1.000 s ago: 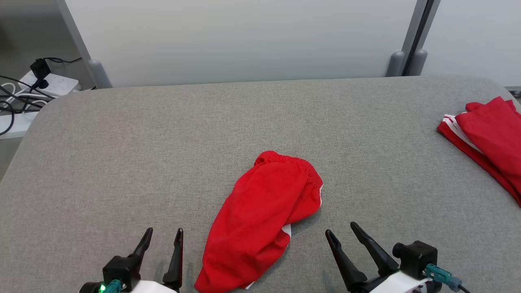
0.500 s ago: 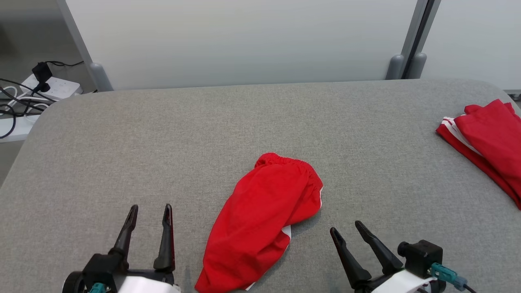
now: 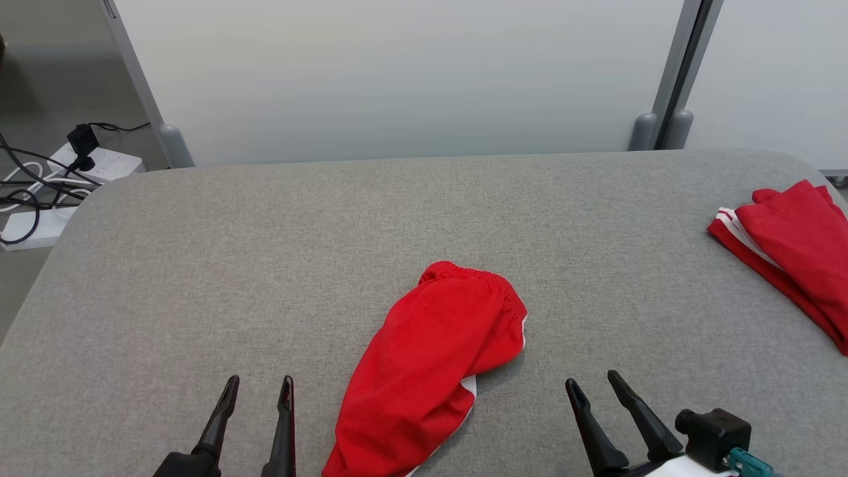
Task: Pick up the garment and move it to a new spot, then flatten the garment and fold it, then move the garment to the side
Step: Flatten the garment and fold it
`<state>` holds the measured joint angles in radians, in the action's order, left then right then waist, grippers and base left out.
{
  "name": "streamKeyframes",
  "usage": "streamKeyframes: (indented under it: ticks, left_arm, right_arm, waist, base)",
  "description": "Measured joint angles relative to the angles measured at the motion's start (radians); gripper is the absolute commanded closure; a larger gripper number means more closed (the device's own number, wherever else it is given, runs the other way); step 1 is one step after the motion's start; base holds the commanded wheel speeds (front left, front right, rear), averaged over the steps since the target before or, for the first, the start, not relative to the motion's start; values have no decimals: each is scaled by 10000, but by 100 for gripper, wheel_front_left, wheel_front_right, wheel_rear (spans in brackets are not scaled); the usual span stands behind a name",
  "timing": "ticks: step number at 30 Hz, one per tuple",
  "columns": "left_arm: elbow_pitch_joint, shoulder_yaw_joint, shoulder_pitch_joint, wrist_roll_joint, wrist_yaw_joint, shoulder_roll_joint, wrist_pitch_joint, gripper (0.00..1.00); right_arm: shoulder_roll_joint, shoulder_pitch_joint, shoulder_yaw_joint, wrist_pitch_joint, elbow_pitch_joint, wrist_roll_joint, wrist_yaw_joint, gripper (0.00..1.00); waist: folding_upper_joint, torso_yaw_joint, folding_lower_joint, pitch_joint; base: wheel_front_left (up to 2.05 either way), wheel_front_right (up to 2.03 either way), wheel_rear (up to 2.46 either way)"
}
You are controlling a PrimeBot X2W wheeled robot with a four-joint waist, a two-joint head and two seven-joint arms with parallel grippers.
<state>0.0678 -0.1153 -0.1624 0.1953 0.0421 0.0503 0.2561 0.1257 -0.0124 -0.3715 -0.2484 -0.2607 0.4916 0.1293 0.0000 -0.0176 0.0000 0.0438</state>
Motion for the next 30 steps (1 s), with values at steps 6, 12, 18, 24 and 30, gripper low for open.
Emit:
streamKeyframes:
  ticks: [6,12,18,24,30]
  left_arm:
    - [48,-69,0,0,31,2,0,0]
    - [148,-71,1,-4,29,2,0,0]
    - [159,-182,15,-17,12,2,0,0]
    - [180,-368,36,-17,13,2,0,0]
    - [196,-711,104,-15,-15,4,0,0]
  right_arm:
    - [-27,26,-4,0,-10,-10,0,0]
    - [-35,26,-173,0,-71,-6,0,0]
    - [-33,26,-199,0,-130,0,0,0]
    - [-31,10,-337,0,-520,182,0,0]
    - [-165,-690,-541,0,-1444,700,0,0]
  waist:
    - [0,-5,0,57]
    - [0,-91,0,52]
    - [0,-130,0,48]
    - [0,-119,0,-23]
    - [0,149,0,-204]
  base:
    - [0,0,0]
    - [0,0,0]
    - [0,0,0]
    - [0,0,0]
    - [0,0,0]
